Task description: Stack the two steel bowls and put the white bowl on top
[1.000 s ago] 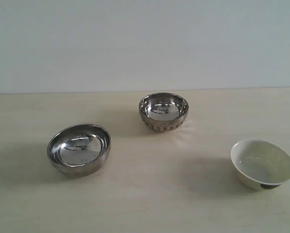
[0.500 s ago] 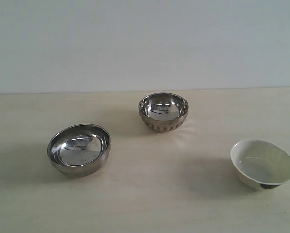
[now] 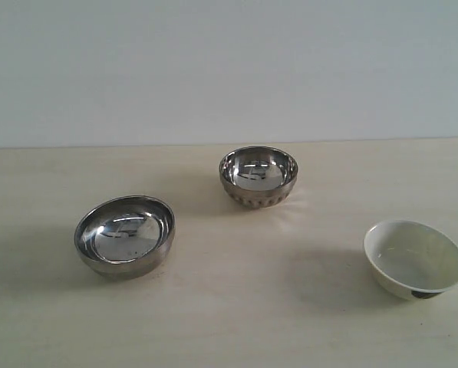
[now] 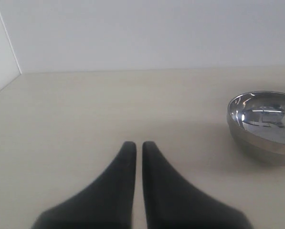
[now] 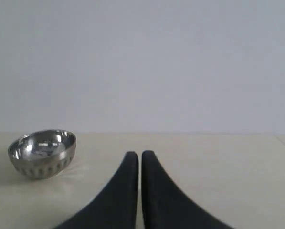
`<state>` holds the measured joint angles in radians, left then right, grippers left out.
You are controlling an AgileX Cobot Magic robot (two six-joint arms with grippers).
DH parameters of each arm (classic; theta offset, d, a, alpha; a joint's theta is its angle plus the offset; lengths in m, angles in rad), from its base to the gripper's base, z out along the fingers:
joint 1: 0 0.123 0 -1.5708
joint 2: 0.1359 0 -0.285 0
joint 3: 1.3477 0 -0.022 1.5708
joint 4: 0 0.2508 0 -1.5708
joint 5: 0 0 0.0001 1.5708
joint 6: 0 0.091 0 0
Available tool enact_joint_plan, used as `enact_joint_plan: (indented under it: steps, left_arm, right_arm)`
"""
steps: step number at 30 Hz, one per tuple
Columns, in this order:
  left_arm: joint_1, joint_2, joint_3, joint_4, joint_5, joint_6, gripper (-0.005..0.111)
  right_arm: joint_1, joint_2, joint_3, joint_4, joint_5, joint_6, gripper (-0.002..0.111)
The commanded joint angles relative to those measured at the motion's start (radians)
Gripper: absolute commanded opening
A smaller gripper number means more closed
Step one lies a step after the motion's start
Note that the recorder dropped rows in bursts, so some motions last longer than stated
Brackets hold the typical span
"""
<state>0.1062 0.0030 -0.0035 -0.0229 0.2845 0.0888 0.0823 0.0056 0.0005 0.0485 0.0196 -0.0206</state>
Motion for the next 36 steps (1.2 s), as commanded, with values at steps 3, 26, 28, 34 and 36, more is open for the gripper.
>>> enact_joint_plan:
  steps: [3,26,28,34,36]
  left_arm:
    - [0.001,-0.003,0.003,-0.003,-0.006,-0.011,0.004]
    - [0.001,-0.003,0.003,-0.003,-0.006,-0.011,0.004]
    - [0.001,-0.003,0.003,-0.003,-0.006,-0.011,0.004]
    - [0.001,-0.003,0.003,-0.003,-0.006,-0.011,0.004]
    - [0.001,-0.003,0.003,-0.003,-0.006,-0.011,0.004]
  right_arm:
    - [-0.003,-0.006,-0.001,0.061,-0.224,0.103,0.0]
    - [-0.003,0.482,-0.782,-0.108,0.158,0.292,0.021]
    - [-0.003,0.566,-0.857,-0.1,0.224,0.292,0.038]
    - [-0.003,0.826,-0.982,0.009,0.347,0.262,0.07]
    - [-0.003,0.923,-1.0,0.074,0.364,0.219,0.07]
